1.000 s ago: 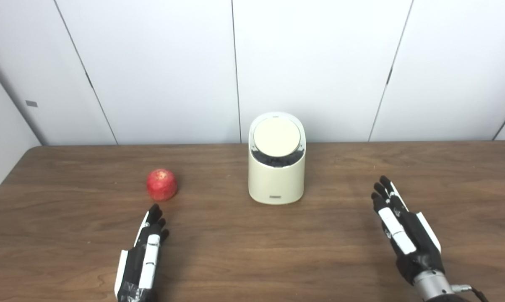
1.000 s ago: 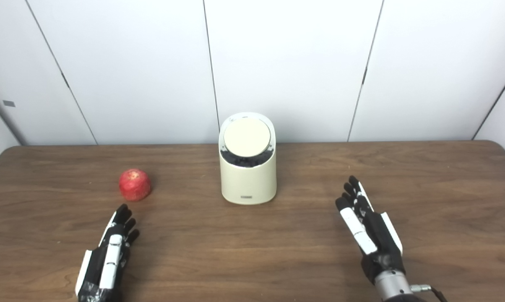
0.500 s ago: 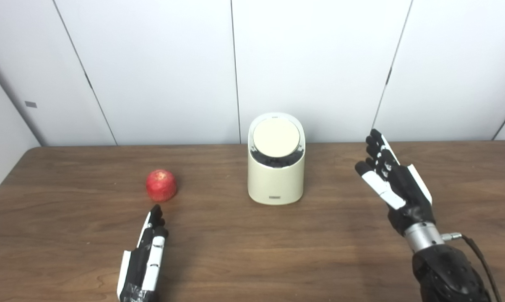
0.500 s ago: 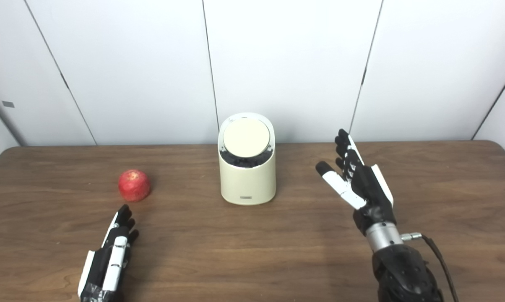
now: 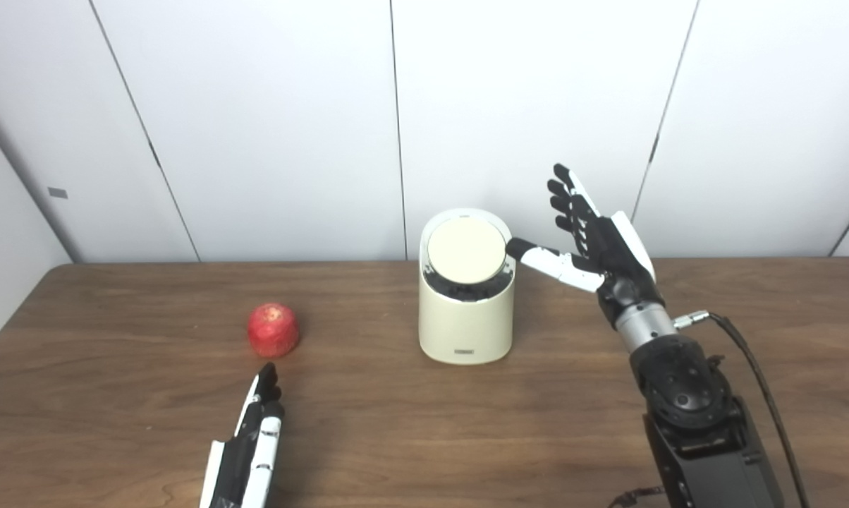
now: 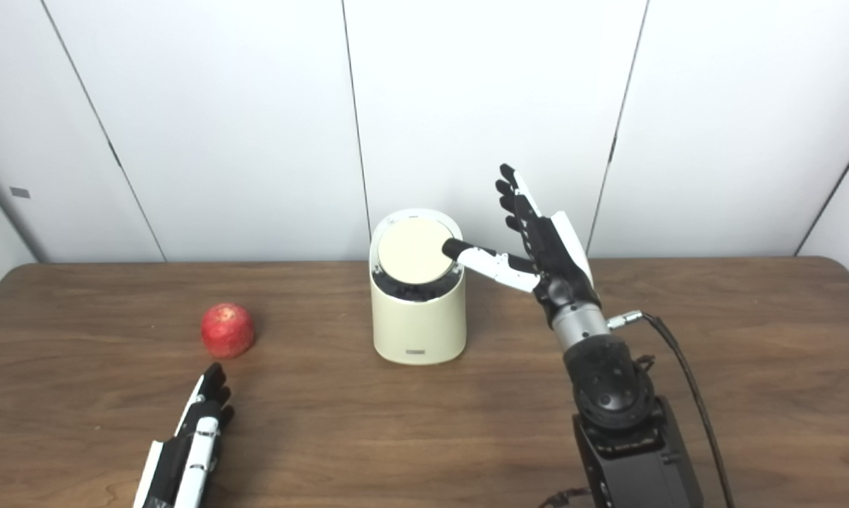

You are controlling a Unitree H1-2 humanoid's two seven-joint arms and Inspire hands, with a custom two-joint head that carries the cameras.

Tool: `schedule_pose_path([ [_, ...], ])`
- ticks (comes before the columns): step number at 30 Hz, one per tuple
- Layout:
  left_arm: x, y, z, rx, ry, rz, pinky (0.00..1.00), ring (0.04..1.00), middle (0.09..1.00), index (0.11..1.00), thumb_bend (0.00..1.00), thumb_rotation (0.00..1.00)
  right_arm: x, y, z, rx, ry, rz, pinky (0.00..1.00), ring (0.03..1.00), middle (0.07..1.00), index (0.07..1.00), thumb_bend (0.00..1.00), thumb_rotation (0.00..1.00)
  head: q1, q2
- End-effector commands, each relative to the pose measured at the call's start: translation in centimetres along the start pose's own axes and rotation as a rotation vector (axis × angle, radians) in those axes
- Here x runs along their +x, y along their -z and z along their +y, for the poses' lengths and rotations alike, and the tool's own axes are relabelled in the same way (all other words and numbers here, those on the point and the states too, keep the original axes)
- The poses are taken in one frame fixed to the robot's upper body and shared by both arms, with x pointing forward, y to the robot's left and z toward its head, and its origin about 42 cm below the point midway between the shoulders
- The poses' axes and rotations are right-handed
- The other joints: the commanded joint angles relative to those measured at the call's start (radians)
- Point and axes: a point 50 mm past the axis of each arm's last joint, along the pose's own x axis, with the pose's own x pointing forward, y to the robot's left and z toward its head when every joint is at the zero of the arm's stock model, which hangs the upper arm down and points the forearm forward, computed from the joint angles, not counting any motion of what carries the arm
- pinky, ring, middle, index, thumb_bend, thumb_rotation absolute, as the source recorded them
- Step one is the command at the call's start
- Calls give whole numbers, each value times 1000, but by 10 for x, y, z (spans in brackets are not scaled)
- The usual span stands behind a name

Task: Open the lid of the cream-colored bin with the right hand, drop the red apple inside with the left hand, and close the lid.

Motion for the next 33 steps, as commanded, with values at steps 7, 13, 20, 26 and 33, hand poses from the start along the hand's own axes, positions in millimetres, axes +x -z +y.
schedule_pose_path([
  [7,-5,7,-7,13,12,9,1000,1000,995,1000,306,836,39,-30,3,-123,7,-97,825,940,959,972,908,479,1,-3],
  [13,-6,6,-9,13,7,12,1000,1000,999,1000,260,840,62,-33,9,-169,-7,-100,879,962,967,975,906,370,4,-4],
  [20,-5,7,-11,15,1,15,1000,1000,996,1000,276,841,78,-26,10,-261,0,-75,839,930,960,978,923,361,5,0],
  [26,-5,8,-12,5,3,14,1000,999,994,1000,299,839,88,-25,15,-309,1,-76,794,909,944,965,935,349,9,2],
  [33,-5,8,-15,10,10,15,1000,1000,999,1000,303,842,91,-24,15,-342,-8,-77,796,913,939,963,953,319,16,2],
])
